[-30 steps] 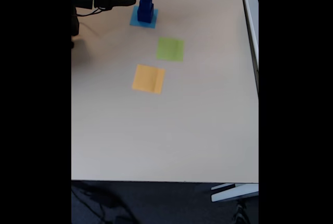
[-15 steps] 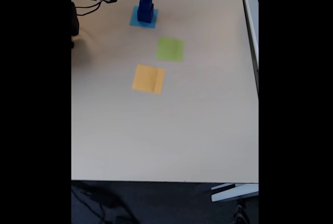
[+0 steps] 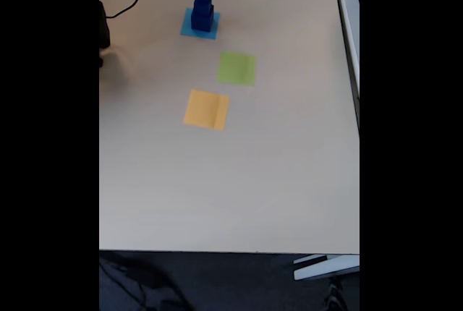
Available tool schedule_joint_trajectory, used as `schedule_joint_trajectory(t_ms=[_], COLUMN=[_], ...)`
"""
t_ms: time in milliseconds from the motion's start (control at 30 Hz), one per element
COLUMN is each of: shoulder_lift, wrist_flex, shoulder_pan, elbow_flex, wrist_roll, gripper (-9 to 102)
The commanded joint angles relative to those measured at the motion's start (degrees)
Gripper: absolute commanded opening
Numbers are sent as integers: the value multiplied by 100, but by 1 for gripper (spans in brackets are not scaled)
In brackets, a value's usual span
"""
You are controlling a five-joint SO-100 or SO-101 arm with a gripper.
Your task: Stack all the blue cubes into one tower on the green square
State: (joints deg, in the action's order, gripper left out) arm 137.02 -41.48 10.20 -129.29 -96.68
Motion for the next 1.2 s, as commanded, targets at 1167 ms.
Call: schedule_joint_trajectory(t_ms=[1167], shoulder_lift=[-2127], wrist_flex=[-2083], shoulder_pan=[949], elbow_flex=[2716], wrist_roll=[-1011], gripper=[16])
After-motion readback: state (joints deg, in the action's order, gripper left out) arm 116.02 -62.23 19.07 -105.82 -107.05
